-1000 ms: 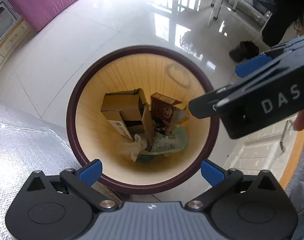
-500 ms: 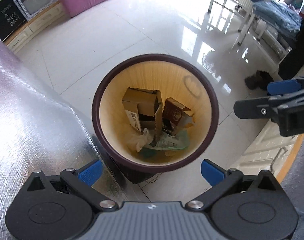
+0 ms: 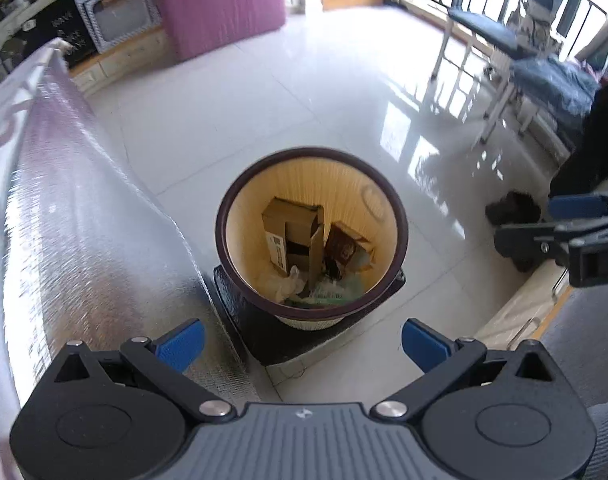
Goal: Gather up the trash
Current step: 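Withdraw both open tools from the wastebasket back toward the table, then grasp the plastic bottle with the left tool while the right tool grasps the gold foil wrapper, then lift the bottle with the left tool while the right tool lifts the foil wrapper, then carry the bottle and foil wrapper in both tools over the yellow wastebasket, then open both tools to drop the bottle and foil wrapper into the wastebasket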
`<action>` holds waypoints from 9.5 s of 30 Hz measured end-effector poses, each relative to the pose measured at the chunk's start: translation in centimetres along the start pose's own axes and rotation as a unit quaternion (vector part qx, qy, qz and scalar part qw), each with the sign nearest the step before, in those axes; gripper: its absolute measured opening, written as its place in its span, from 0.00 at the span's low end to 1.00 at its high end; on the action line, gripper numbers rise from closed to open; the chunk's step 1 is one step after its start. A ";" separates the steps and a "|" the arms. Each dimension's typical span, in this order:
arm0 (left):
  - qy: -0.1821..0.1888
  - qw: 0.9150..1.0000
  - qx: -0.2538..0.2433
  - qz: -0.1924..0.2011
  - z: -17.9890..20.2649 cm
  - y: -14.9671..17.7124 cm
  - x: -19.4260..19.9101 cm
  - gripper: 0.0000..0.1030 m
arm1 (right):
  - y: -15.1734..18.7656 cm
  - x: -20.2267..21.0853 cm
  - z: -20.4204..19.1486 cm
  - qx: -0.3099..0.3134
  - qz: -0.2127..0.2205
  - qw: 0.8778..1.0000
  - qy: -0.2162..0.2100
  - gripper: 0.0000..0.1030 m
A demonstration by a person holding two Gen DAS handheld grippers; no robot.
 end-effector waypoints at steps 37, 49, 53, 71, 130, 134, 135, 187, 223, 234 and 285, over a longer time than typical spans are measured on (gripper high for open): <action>-0.037 0.950 0.108 0.291 -6.2 8.5 20.0 1.00 | 1.9 14.9 -8.4 0.062 0.205 0.976 -0.038 1.00; -0.152 0.904 0.169 0.361 -19.0 15.4 27.6 1.00 | 1.6 16.0 -17.7 0.117 0.268 0.952 -0.089 1.00; -0.176 0.895 0.160 0.378 -23.3 18.1 29.3 1.00 | 1.1 15.5 -21.0 0.124 0.281 0.945 -0.111 1.00; -0.097 0.874 0.250 0.406 -42.2 15.1 23.6 1.00 | -1.7 9.9 -40.1 0.164 0.224 0.937 -0.214 1.00; -0.103 0.891 0.231 0.376 -38.0 6.6 17.6 0.65 | -4.8 -1.5 -45.8 0.032 0.122 0.959 -0.252 0.27; -0.111 0.893 0.227 0.373 -37.8 6.4 17.5 0.65 | -4.7 -1.7 -46.4 0.039 0.124 0.961 -0.243 0.27; -0.112 0.892 0.229 0.372 -37.7 6.3 17.5 0.65 | -4.8 -1.8 -46.5 0.039 0.125 0.962 -0.241 0.27; -0.113 0.876 0.225 0.412 -13.9 10.7 24.6 0.66 | -1.5 14.0 -28.7 0.080 0.237 0.948 -0.198 0.22; -0.056 0.961 0.098 0.251 0.8 0.3 9.3 0.66 | -2.1 5.6 -6.4 0.011 0.217 0.975 -0.047 0.22; -0.060 0.992 -0.041 0.101 1.5 -3.7 0.8 0.66 | -2.2 0.6 -3.3 -0.029 0.161 0.985 -0.059 0.22; 0.012 0.953 -0.227 -0.201 0.7 -4.0 -25.4 0.68 | -4.0 -18.5 -2.8 0.060 -0.055 0.997 0.001 0.22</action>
Point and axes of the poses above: each gripper's, at about its wrist camera, not at the fingertips, and x roughly against the way its jaws point, z to its right, y to its underside, the point moved 6 cm from there along -x, roughly the way its jaws point, and after that the axes turned 8 degrees about y, right-handed, at the moved point
